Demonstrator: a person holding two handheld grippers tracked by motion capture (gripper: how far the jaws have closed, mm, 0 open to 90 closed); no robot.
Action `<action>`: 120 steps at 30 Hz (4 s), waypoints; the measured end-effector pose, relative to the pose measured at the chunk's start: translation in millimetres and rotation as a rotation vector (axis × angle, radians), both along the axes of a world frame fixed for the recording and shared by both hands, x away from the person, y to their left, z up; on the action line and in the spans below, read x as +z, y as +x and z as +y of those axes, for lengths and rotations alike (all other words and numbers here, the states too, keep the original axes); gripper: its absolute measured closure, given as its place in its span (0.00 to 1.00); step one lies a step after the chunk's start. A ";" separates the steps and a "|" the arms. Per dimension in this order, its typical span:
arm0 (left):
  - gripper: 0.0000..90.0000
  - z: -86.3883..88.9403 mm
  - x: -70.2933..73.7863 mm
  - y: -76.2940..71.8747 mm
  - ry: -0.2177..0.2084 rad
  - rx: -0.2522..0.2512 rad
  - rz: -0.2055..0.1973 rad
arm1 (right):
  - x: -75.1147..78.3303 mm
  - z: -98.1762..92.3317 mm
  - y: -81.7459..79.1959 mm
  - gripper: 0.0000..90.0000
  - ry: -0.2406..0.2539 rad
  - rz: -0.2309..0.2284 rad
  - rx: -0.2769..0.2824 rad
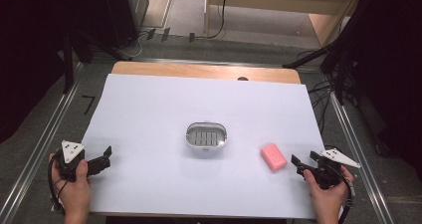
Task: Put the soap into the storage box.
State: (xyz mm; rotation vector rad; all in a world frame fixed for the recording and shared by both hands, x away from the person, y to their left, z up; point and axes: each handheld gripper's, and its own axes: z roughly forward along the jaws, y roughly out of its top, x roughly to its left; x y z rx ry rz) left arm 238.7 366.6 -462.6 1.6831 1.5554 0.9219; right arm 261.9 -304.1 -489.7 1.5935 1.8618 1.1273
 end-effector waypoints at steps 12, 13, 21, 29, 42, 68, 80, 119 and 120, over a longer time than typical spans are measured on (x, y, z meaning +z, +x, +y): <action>0.05 1.1 0.0 0.9 -0.014 0.002 0.006 | 15.0 12.7 4.7 0.28 -0.080 0.070 -0.010; 0.05 1.1 0.0 0.9 -0.014 0.002 0.006 | 15.0 12.7 4.7 0.28 -0.080 0.070 -0.010; 0.05 1.5 0.1 1.7 -0.014 0.003 0.016 | 33.5 17.6 4.2 0.29 -0.101 0.091 -0.017; 0.05 1.5 0.1 1.7 -0.015 0.002 0.016 | 46.8 32.2 4.5 0.28 -0.092 0.137 0.034; 0.05 1.6 0.1 2.1 -0.016 -0.001 0.019 | 42.6 65.6 13.1 0.27 -0.105 0.167 0.122; 0.05 2.4 0.0 2.2 -0.023 0.001 0.018 | 15.9 88.4 22.4 0.42 -0.156 0.206 0.171; 0.05 2.6 0.0 1.5 -0.027 0.001 0.010 | 21.1 88.1 22.0 0.43 -0.149 0.201 0.228; 0.05 2.8 0.2 -0.1 -0.028 -0.001 -0.002 | 56.0 140.4 48.2 0.43 -0.256 0.052 0.651; 0.05 2.8 0.1 0.0 -0.029 -0.001 -0.002 | 57.0 141.7 48.6 0.43 -0.254 0.049 0.652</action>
